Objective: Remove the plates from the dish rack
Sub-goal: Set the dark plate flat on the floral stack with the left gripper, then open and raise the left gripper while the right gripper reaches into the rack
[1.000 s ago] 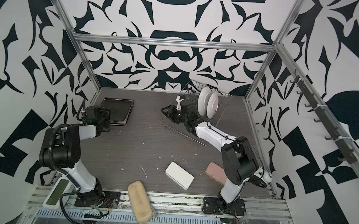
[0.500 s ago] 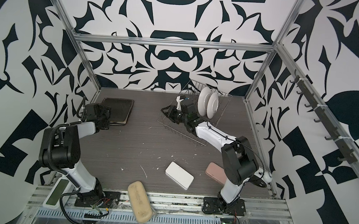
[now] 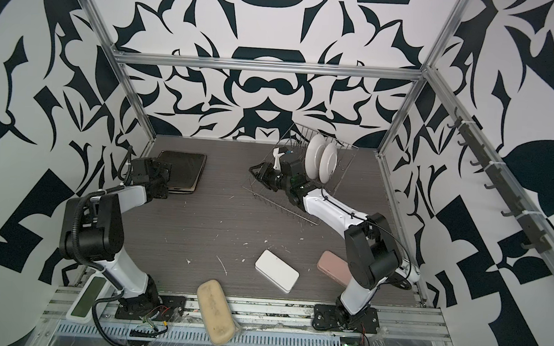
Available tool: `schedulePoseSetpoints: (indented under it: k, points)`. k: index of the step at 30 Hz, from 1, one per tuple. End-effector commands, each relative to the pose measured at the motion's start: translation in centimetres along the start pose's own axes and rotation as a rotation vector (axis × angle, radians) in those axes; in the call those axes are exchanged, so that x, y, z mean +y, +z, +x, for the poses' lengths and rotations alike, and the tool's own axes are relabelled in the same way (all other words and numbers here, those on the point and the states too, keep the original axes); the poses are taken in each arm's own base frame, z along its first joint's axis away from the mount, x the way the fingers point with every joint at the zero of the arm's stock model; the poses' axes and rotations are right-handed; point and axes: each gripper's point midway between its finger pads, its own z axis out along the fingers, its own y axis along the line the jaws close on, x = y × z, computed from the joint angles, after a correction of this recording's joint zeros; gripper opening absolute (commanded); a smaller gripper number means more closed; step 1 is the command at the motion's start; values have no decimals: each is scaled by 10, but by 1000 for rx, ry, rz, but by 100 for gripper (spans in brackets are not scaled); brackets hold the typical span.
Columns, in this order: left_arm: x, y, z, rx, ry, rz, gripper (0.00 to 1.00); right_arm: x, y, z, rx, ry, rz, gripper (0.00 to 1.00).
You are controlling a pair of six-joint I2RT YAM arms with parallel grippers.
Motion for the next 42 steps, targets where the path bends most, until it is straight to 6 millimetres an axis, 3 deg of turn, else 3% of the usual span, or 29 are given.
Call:
schedulePoseSetpoints:
  k: [1,33,38,42]
  points:
    - [-26,-13,-7,-11,12,64,99,25,-14,-9,-43,-29,-50,40]
    - [0,-29,-6,-34,-23,-33,99,34,-38,-13,-83,-67,-22,39]
    - [-2,-40,-2,-20,-12,-11,99,32,-49,-18,-116,-109,31,39]
    - [-19,-54,5,22,93,61,99,24,-67,-29,-180,-161,142,39]
